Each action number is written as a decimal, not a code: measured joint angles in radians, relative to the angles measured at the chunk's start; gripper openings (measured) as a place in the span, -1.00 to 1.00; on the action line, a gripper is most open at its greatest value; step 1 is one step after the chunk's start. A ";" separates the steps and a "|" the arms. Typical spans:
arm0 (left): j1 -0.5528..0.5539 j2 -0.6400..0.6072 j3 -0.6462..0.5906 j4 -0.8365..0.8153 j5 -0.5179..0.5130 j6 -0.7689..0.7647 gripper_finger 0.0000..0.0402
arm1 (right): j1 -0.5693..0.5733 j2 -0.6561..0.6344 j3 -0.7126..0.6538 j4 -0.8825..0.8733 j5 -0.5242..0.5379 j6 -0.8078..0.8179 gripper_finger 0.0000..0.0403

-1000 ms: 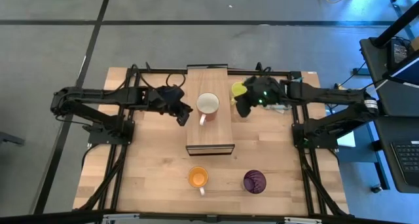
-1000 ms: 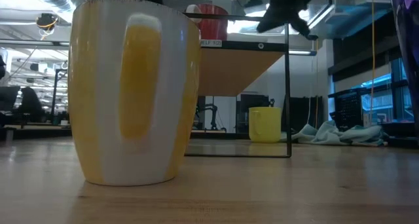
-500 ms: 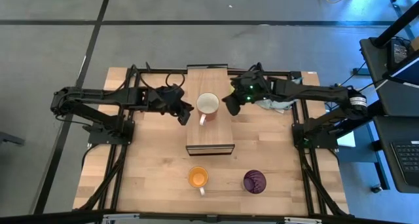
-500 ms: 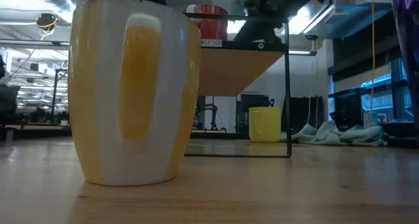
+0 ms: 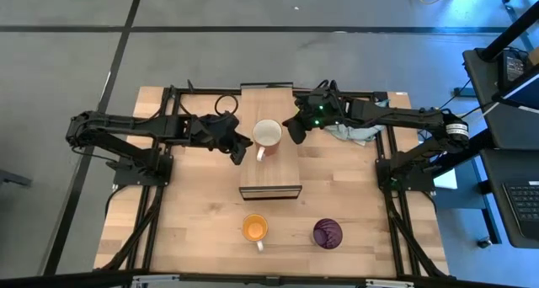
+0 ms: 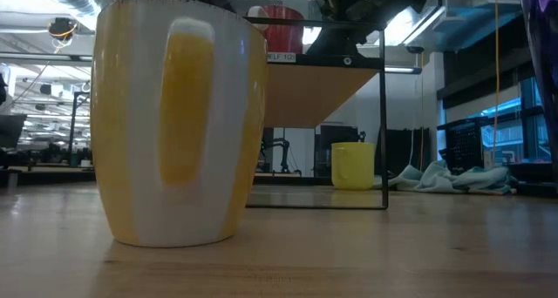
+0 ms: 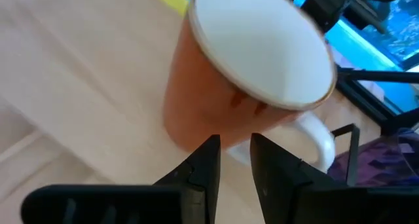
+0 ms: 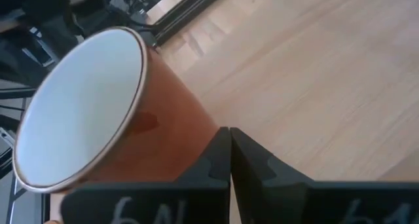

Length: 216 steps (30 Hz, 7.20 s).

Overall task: Stack small to large cups/mugs on shelf
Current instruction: Put the orange mug on the shelf

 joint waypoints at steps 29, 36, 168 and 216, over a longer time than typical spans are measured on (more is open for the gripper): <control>-0.201 -0.012 0.002 0.136 -0.048 -0.154 -0.78 | -0.070 0.000 0.000 -0.012 0.008 -0.027 -0.97; -0.214 0.081 0.001 0.193 -0.030 -0.174 -0.89 | -0.115 0.000 0.000 -0.009 0.008 -0.027 -0.98; -0.199 0.194 0.001 0.179 -0.299 -0.224 -0.93 | -0.144 0.043 -0.001 0.073 -0.150 -0.112 -0.97; -0.329 0.193 0.001 -0.024 -0.505 -0.391 -0.92 | -0.037 0.042 -0.001 -0.009 -0.095 -0.128 -0.97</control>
